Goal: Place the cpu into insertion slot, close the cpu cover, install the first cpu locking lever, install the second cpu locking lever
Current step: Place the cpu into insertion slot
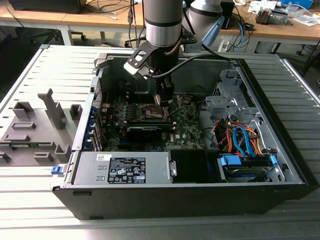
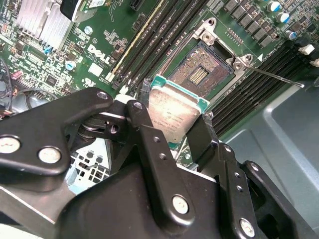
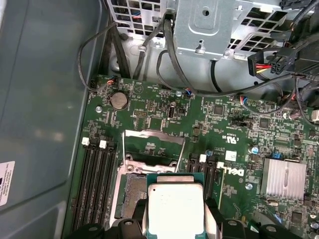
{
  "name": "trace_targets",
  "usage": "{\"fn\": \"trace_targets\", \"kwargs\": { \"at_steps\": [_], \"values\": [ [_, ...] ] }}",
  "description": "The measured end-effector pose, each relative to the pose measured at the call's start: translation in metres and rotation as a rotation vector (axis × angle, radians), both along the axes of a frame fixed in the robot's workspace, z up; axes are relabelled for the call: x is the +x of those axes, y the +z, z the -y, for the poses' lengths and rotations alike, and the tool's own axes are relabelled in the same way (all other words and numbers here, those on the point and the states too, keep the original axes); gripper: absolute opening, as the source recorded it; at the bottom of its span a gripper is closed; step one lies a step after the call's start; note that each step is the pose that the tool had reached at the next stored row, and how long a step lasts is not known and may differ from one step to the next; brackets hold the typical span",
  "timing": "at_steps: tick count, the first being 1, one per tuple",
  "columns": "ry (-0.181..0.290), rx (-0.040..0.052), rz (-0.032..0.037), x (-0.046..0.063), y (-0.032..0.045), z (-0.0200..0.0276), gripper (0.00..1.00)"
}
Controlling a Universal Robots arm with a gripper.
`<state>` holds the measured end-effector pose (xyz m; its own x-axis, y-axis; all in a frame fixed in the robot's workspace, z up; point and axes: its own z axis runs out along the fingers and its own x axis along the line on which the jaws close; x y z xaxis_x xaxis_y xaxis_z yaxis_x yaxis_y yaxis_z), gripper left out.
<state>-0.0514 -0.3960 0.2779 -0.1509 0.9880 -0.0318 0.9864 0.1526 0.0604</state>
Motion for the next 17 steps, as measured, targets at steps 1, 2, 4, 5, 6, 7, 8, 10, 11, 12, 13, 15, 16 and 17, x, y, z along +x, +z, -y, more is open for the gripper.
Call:
{"fn": "trace_targets", "kwargs": {
  "at_steps": [1,2,4,5,6,7,8,10,11,12,13,15,16,17],
  "values": [
    [-0.003,-0.0003,0.0001,0.0000,0.0000,0.0000,0.54],
    [-0.006,-0.0005,0.0000,0.0000,0.0000,0.0000,0.54],
    [-0.011,-0.0009,0.0000,0.0000,0.0000,0.0000,0.54],
    [-0.013,-0.0011,0.0000,0.0000,0.0000,0.0000,0.54],
    [-0.015,-0.0012,0.0000,0.0000,0.0000,0.0000,0.54],
    [-0.017,-0.0014,0.0000,0.0000,0.0000,0.0000,0.54],
    [-0.019,-0.0015,0.0000,0.0000,0.0000,0.0000,0.54],
    [-0.023,-0.0017,0.0000,0.0000,0.0000,0.0000,0.54],
    [-0.025,-0.0018,0.0000,0.0000,0.0000,0.0000,0.54],
    [-0.027,-0.0019,0.0000,0.0000,0.0000,0.0000,0.54],
    [-0.030,-0.0021,0.0000,0.0000,0.0000,0.0000,0.54],
    [-0.035,-0.0024,0.0000,0.0000,0.0000,0.0000,0.54],
    [-0.037,-0.0025,0.0000,0.0000,0.0000,0.0000,0.54],
    [-0.039,-0.0026,0.0000,0.0000,0.0000,0.0000,0.54]
  ]
}}
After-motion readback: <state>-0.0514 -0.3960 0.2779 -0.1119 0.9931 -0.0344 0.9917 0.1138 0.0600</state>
